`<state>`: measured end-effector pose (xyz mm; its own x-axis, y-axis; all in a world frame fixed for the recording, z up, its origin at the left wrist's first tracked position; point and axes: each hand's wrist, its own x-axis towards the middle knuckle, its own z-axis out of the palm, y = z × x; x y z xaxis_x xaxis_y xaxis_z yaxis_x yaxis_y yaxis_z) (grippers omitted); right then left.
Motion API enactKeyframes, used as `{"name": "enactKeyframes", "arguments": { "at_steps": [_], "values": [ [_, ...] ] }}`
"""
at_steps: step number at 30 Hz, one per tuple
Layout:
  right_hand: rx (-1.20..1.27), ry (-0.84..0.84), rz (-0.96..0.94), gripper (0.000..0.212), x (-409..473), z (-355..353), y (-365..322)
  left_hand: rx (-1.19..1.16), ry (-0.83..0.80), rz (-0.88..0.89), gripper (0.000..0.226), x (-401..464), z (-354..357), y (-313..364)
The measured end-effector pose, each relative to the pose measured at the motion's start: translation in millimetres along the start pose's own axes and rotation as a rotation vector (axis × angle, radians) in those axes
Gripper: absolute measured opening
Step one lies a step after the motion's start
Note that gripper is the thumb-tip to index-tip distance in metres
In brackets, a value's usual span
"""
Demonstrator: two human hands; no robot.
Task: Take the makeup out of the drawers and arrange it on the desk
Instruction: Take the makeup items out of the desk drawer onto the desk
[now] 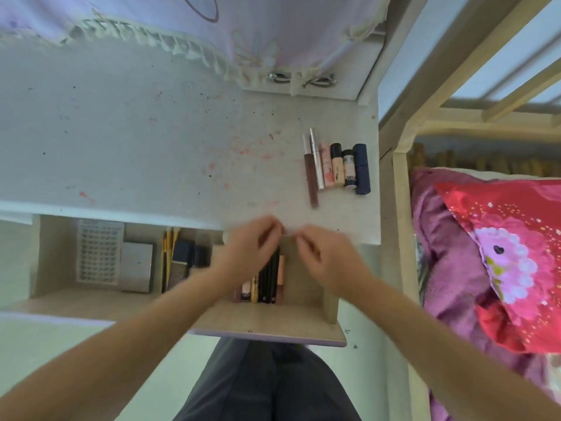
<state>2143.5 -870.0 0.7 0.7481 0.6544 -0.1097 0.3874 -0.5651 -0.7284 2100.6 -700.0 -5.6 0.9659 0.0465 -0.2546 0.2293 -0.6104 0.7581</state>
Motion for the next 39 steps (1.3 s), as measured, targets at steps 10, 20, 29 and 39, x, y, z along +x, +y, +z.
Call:
{"name": "enactKeyframes", "arguments": {
  "at_steps": [10,20,29,39],
  "values": [
    [-0.199,-0.203,0.372,0.035,-1,114,63,0.64,-0.188,-0.007,0.045,18,89,-75],
    [-0.138,-0.071,0.332,0.018,-20,107,57,0.525,-0.039,-0.044,0.032,2,86,-78],
    [-0.048,-0.009,0.182,0.013,-16,26,17,0.041,0.013,0.011,0.024,-13,25,-13],
    [-0.161,0.158,0.068,0.015,136,-70,-14,0.043,0.158,0.061,0.021,130,-80,32]
  ]
}}
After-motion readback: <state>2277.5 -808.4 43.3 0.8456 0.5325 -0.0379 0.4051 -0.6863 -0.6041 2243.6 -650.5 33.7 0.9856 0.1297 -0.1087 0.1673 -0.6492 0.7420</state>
